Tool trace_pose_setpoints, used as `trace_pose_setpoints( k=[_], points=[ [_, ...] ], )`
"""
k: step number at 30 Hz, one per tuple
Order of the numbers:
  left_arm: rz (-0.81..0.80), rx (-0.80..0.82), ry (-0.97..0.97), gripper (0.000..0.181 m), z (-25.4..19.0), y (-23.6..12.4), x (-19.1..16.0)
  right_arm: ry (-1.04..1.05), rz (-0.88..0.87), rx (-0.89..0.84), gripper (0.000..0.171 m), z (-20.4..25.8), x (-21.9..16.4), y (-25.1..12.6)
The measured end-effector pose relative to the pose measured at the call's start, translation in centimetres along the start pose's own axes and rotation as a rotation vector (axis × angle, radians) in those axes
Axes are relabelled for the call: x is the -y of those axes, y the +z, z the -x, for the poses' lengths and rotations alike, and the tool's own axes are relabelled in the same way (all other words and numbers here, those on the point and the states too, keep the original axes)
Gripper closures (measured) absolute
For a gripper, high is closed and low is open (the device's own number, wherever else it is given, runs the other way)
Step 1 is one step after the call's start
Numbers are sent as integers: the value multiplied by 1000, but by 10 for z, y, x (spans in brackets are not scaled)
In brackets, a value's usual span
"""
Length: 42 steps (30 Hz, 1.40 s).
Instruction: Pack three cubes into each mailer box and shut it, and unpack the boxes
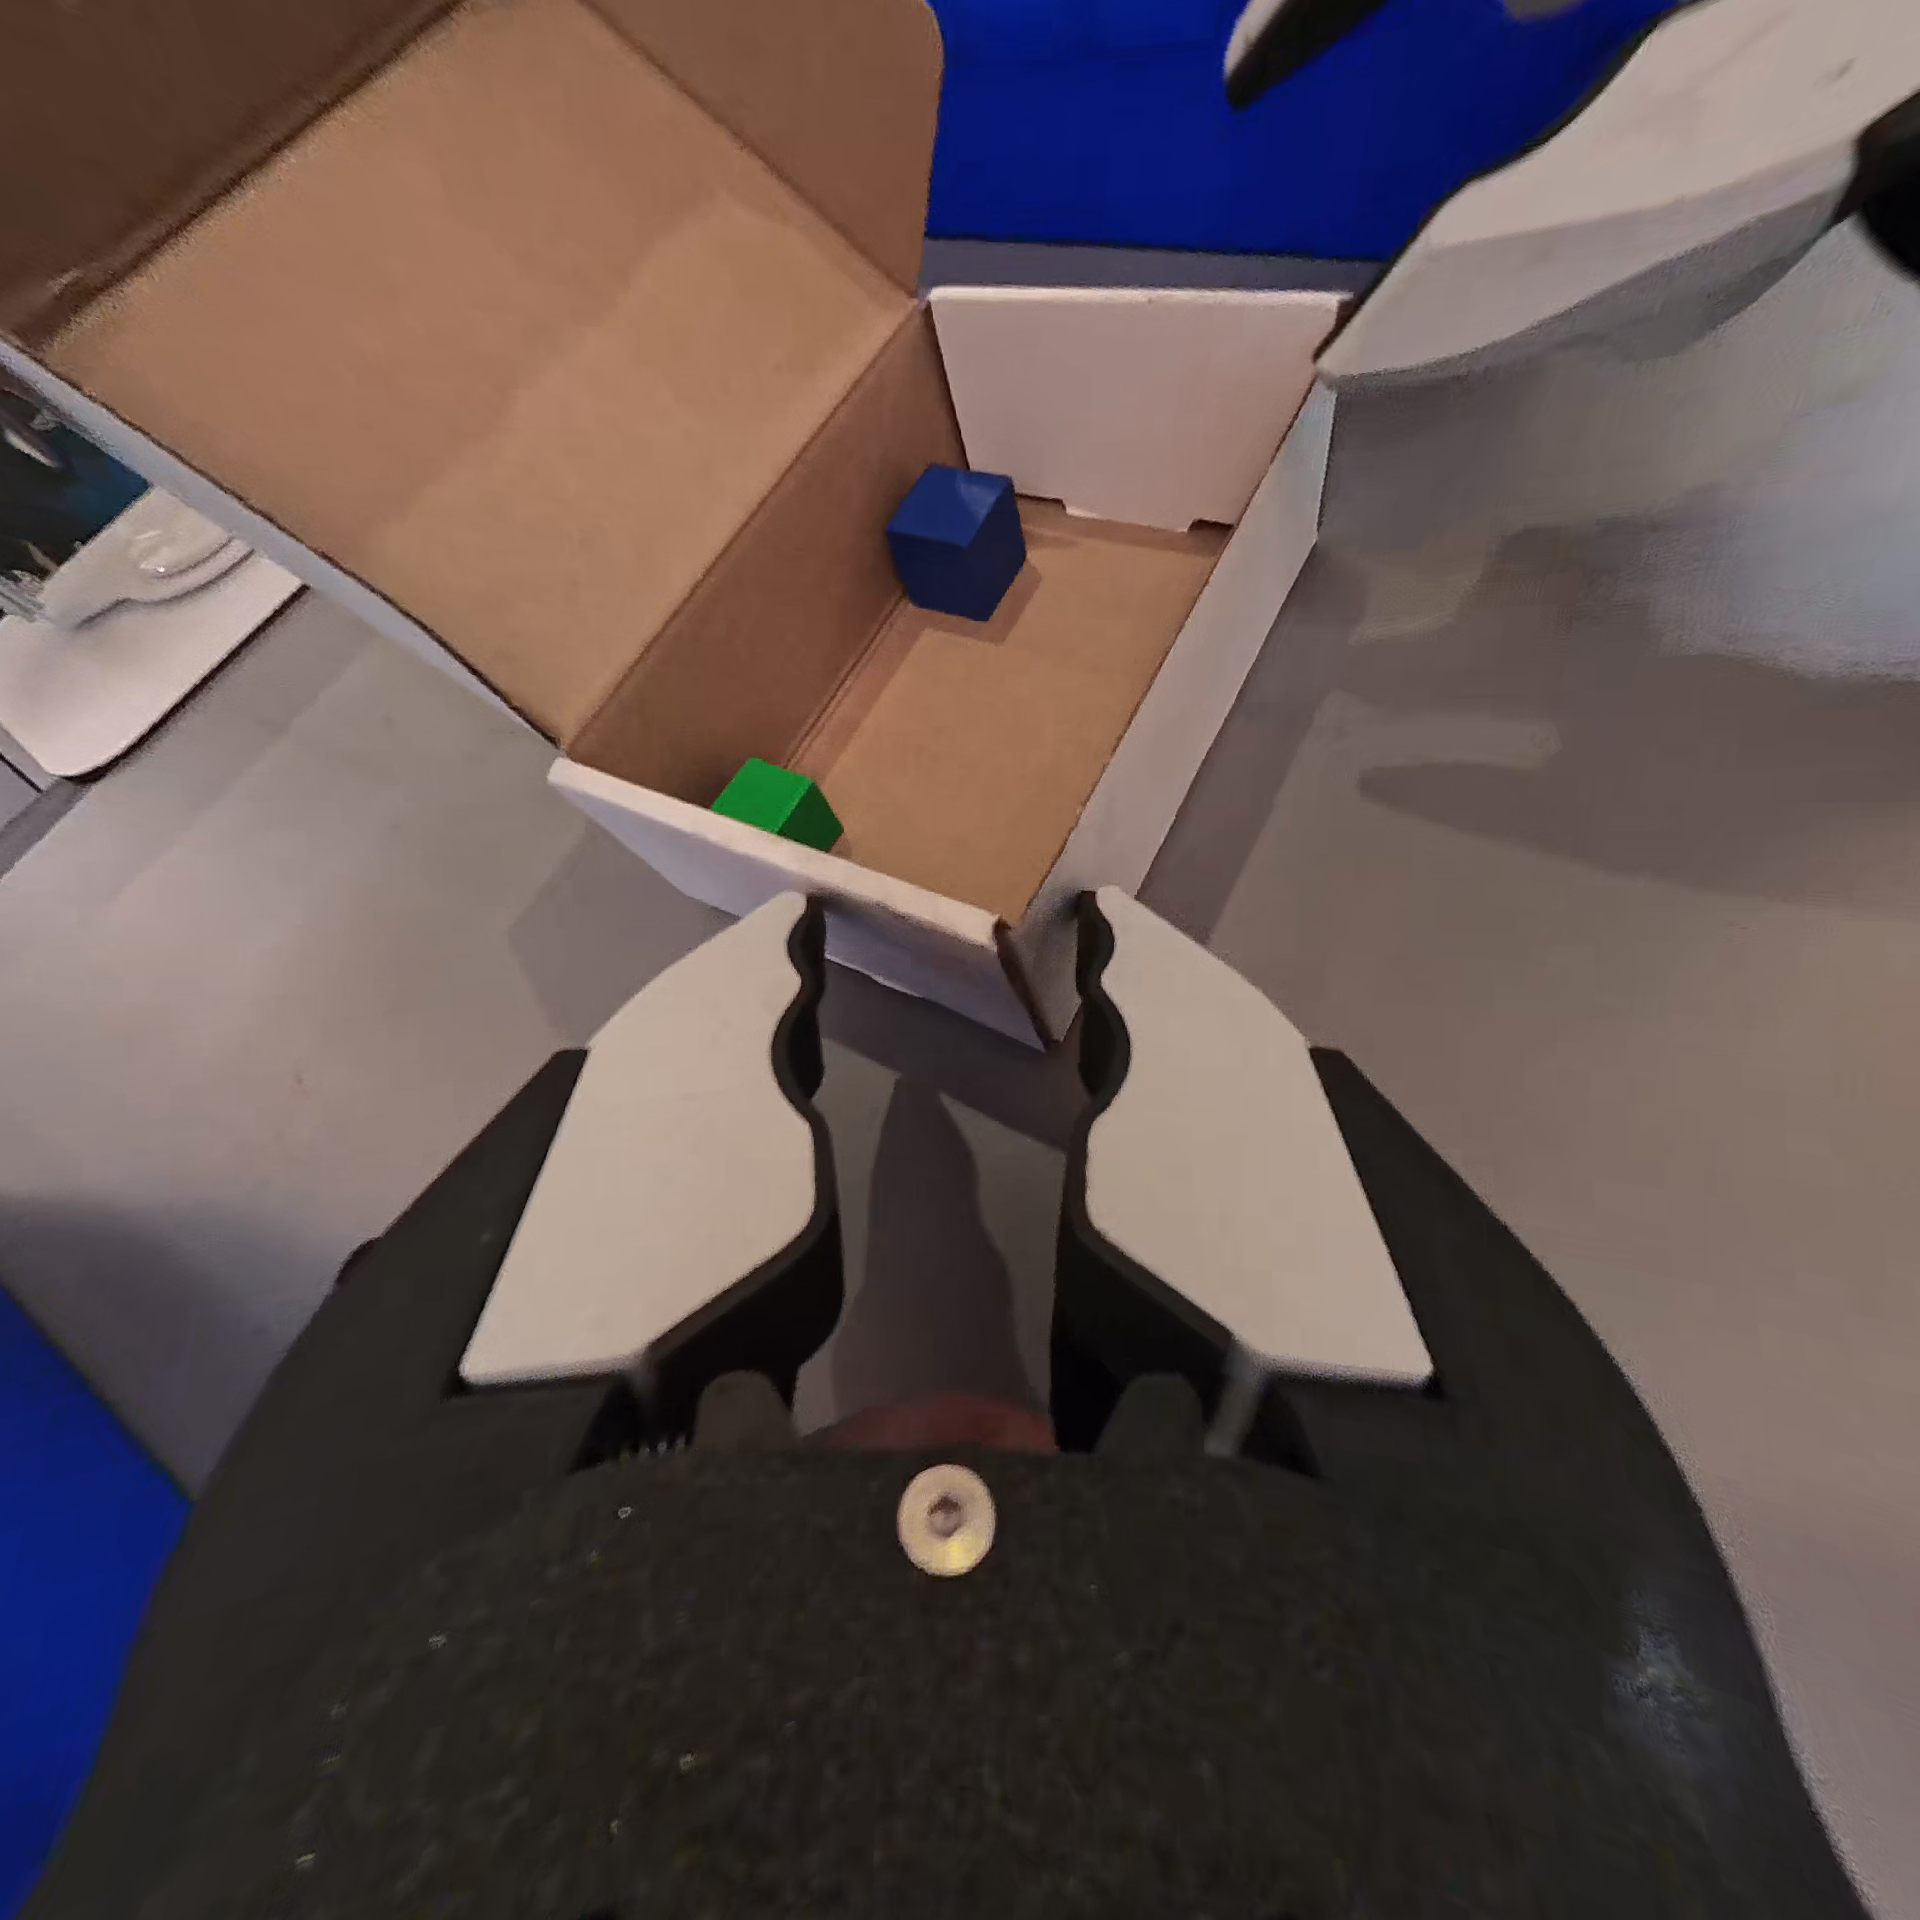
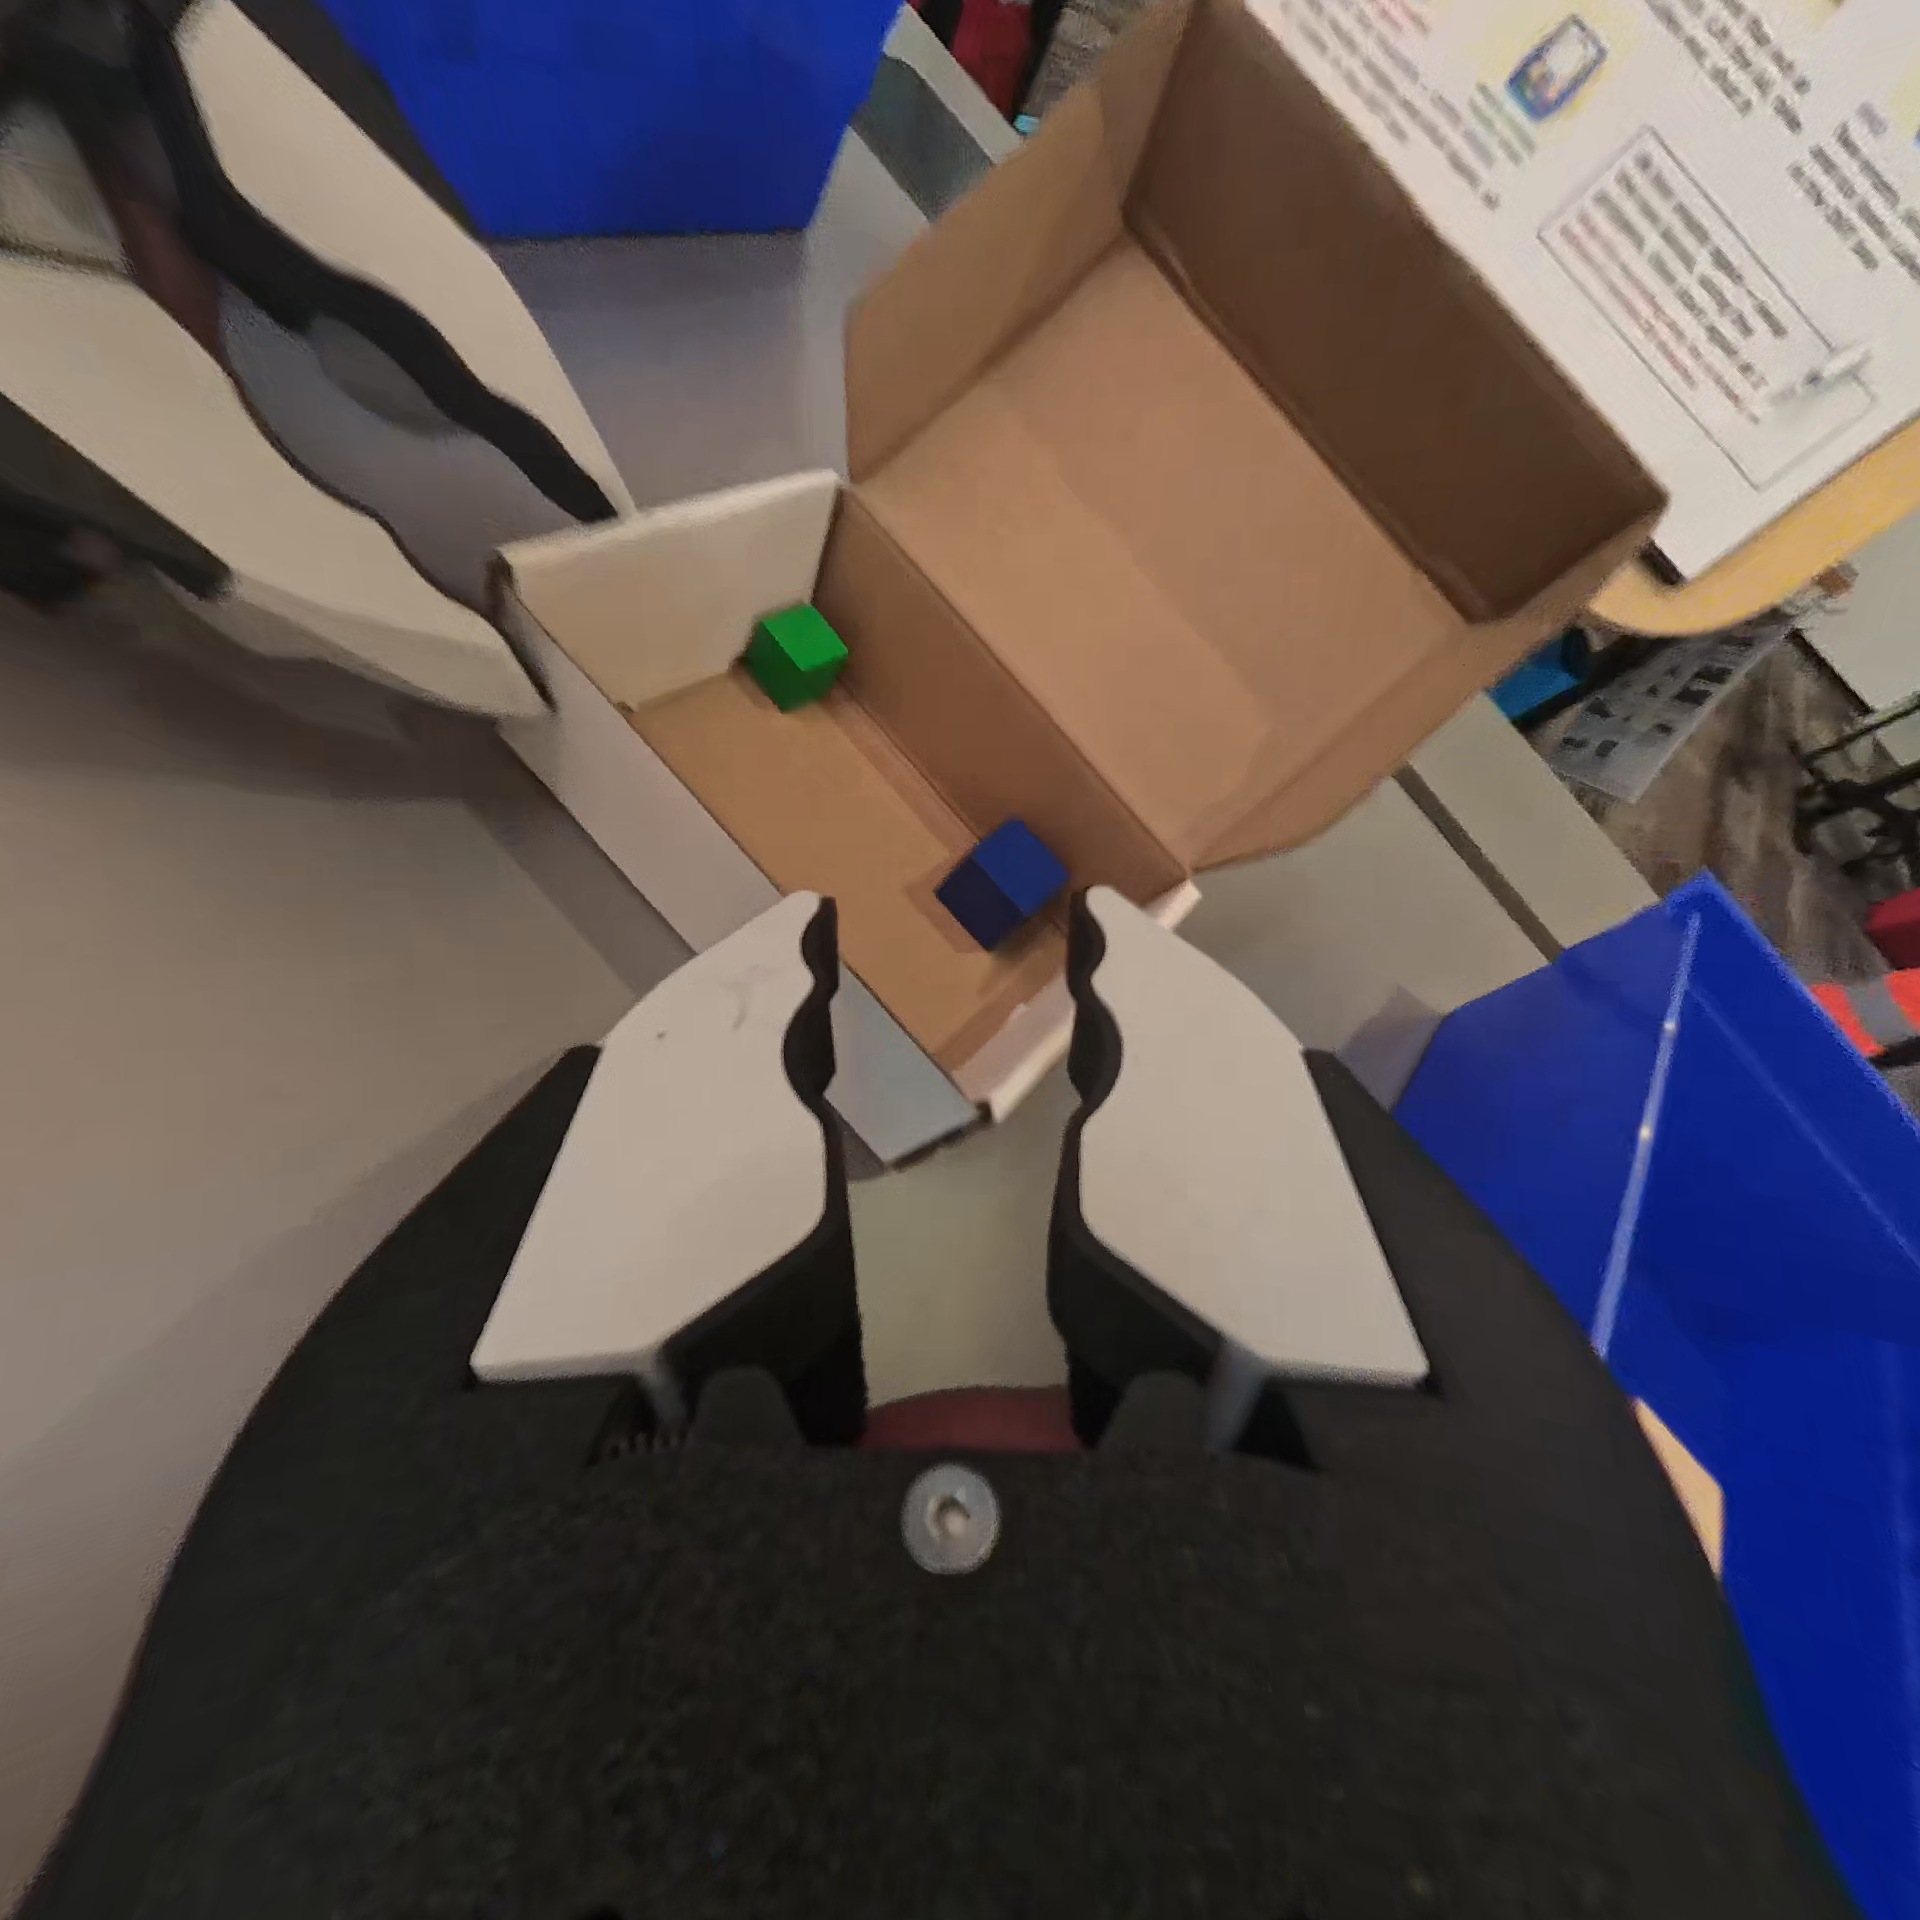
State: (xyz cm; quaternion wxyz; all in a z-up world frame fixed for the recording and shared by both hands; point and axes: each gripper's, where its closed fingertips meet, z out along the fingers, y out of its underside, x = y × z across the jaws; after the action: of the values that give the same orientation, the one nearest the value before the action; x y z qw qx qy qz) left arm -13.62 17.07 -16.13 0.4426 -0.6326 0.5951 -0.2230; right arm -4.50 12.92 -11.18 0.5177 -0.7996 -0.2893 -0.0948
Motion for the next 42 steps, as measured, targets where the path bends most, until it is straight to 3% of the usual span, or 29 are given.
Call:
trace_pose_setpoints(
  k=[4, 11, 16, 24, 28, 34, 38, 42],
  points=[
    [10, 19, -7, 140, -1, 3, 1, 9, 96, 262, 127, 26, 24, 10],
    [21, 23, -12, 141, -2, 7, 2, -166, 211, 539, 128, 38, 40, 80],
    [18, 29, -27, 142, 0, 6, 2, -362, 334, 543, 131, 38, 16, 113],
    [36, 31, -52, 141, 2, 6, -1, -411, 381, 528, 135, 39, 7, 133],
    [36, 23, -51, 142, 0, 7, -1, -401, 383, 516, 146, 39, 3, 137],
    [35, 27, -32, 142, -2, 7, 0, -374, 305, 473, 147, 25, 26, 106],
    [35, 21, -44, 142, -3, 6, 0, -347, 248, 366, 147, -23, 50, 42],
    [37, 16, -49, 142, -3, 6, -1, -156, 402, 281, 147, -103, 10, -35]
  ],
)
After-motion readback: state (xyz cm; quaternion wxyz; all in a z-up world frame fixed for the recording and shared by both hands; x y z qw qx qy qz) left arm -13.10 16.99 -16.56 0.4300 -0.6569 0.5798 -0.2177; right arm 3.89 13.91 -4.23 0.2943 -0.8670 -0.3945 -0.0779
